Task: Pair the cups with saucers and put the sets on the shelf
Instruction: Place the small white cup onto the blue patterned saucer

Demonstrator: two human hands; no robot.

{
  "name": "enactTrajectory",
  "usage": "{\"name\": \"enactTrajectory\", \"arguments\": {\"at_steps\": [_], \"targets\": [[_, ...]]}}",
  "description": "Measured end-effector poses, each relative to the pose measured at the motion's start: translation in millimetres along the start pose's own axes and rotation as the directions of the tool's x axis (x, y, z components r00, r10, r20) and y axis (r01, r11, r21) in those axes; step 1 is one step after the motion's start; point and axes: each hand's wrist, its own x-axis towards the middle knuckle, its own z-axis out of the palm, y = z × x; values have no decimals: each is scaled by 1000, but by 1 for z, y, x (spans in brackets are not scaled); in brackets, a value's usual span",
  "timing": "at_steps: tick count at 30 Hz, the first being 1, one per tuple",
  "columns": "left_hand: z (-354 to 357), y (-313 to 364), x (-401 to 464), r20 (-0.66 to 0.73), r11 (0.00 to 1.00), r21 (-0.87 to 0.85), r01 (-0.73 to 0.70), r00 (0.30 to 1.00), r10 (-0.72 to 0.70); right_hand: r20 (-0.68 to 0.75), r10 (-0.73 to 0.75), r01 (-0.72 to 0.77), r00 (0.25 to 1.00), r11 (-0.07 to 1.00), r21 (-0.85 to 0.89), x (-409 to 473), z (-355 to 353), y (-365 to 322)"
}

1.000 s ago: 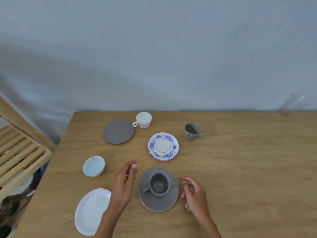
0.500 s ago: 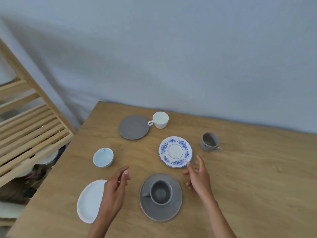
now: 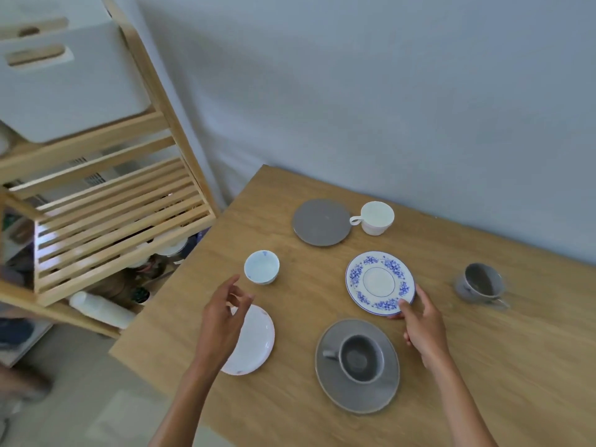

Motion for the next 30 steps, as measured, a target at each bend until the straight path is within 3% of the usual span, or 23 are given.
{"name": "enactTrajectory", "arguments": {"at_steps": [4,9,17,30], "targets": [[3,-4,19,51,995,103,-3,999,-3,44,-5,5,999,1000,-4,-3,11,-6],[16,-5,38,85,994,104,-23,996,15,64,-17,19,998,999,-41,-2,22,-11],[26,-5,52,44,999,52,-5,999,2,109,-12,22,994,996,-90,3,31,-19],[33,27,52,24,991,-79,-108,994,111,169,-33,48,985,995,-85,-1,42,-30]]}}
